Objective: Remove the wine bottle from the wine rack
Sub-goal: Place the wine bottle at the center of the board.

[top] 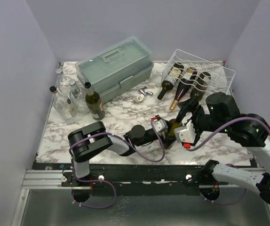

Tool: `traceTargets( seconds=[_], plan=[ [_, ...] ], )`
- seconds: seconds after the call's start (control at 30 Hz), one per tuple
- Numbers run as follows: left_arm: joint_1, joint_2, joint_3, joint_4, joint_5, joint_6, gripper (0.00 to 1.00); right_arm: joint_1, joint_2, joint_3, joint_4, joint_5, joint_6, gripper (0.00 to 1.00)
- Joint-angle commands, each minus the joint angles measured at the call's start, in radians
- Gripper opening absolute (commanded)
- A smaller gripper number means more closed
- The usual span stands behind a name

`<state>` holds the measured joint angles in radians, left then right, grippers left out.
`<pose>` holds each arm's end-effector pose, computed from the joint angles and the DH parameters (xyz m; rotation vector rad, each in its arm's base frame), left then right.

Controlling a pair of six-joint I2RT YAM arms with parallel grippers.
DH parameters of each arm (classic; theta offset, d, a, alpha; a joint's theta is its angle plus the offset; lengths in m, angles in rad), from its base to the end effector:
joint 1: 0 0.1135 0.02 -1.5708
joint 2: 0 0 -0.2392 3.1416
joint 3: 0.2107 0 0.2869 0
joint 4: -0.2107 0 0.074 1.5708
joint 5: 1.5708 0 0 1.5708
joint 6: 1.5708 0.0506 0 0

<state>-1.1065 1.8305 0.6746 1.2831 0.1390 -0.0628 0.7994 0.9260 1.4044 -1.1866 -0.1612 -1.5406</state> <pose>0.1605 -0.3362 0.1279 0.8668 1.2649 -1.0472 0.1279 0.1432 0.4065 -2.1276 0.8097 -0.2079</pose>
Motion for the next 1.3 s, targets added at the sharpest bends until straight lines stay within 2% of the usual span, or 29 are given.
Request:
traceTargets(
  seconds=[0.0,0.2,0.3,0.4,0.5,0.63,0.73,0.8,0.9,1.13,1.2,1.27],
  plan=[
    [-0.004,-0.029,-0.043,-0.009,-0.036,0.025,0.00,0.008,0.026,0.057,0.118,-0.078,0.430,1.00],
    [-0.004,-0.043,-0.075,-0.002,-0.055,0.012,0.04,0.006,0.034,0.037,0.323,0.027,0.853,1.00],
    [-0.004,-0.048,-0.085,0.001,-0.060,0.004,0.11,-0.015,0.007,-0.003,0.403,0.036,0.962,1.00],
    [-0.004,-0.049,-0.093,0.001,-0.067,-0.004,0.15,-0.047,-0.019,-0.028,0.455,0.028,1.063,0.99],
    [-0.004,-0.048,-0.099,0.004,-0.068,-0.015,0.20,-0.076,-0.025,-0.054,0.516,0.107,1.225,1.00],
    [-0.004,-0.052,-0.108,0.009,-0.074,-0.030,0.31,-0.119,-0.019,-0.094,0.562,0.205,1.394,1.00],
    [-0.004,-0.059,-0.115,0.012,-0.085,-0.039,0.50,-0.147,-0.014,-0.107,0.595,0.299,1.509,0.99],
    [-0.004,-0.066,-0.119,0.014,-0.088,-0.041,0.62,-0.160,0.007,-0.087,0.597,0.364,1.570,1.00],
    [-0.004,-0.070,-0.124,0.014,-0.093,-0.045,0.74,-0.170,0.045,-0.053,0.588,0.401,1.622,1.00],
    [-0.006,-0.096,-0.144,0.016,-0.104,-0.052,0.90,-0.202,0.154,-0.033,0.561,0.341,1.702,1.00],
    [-0.005,-0.108,-0.152,0.017,-0.101,-0.051,0.97,-0.247,0.197,-0.010,0.542,0.294,1.709,0.99],
    [-0.006,-0.118,-0.160,0.017,-0.095,-0.050,0.99,-0.307,0.253,0.027,0.518,0.245,1.714,1.00]
  ],
)
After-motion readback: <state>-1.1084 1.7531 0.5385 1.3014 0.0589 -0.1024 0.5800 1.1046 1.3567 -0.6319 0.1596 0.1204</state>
